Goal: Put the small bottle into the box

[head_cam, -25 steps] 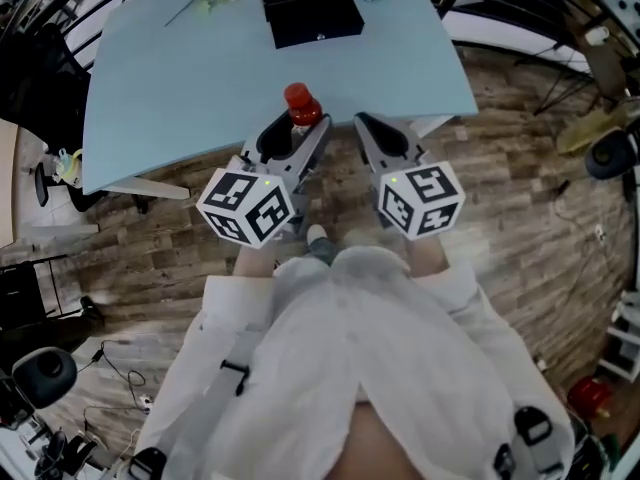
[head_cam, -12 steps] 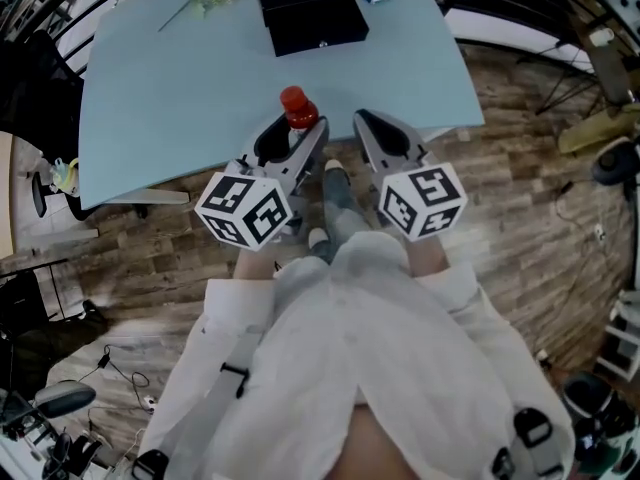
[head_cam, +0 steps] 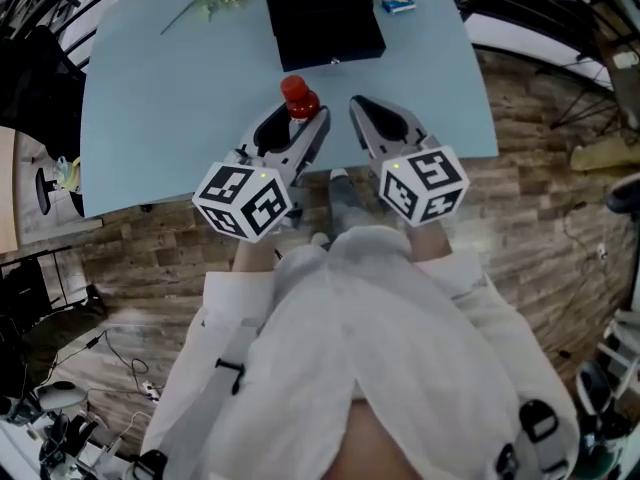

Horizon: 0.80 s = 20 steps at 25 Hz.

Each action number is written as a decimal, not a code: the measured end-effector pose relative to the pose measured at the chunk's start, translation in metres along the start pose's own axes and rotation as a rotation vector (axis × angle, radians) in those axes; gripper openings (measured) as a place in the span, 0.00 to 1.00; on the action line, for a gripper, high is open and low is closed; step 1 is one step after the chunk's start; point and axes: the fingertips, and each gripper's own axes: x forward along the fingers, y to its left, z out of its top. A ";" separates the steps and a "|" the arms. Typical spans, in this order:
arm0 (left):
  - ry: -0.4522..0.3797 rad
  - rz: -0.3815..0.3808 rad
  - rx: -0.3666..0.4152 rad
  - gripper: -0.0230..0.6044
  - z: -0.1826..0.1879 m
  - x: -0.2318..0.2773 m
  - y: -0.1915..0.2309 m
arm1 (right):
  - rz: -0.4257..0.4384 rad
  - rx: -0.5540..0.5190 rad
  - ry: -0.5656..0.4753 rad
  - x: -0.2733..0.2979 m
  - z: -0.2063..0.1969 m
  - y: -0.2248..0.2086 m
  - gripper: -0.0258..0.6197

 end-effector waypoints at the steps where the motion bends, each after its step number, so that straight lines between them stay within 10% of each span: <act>1: 0.001 0.002 0.002 0.37 0.003 0.008 0.003 | 0.008 -0.003 0.004 0.007 0.003 -0.006 0.04; 20: -0.010 0.074 0.001 0.37 0.048 0.145 0.050 | 0.139 -0.022 0.069 0.094 0.041 -0.115 0.04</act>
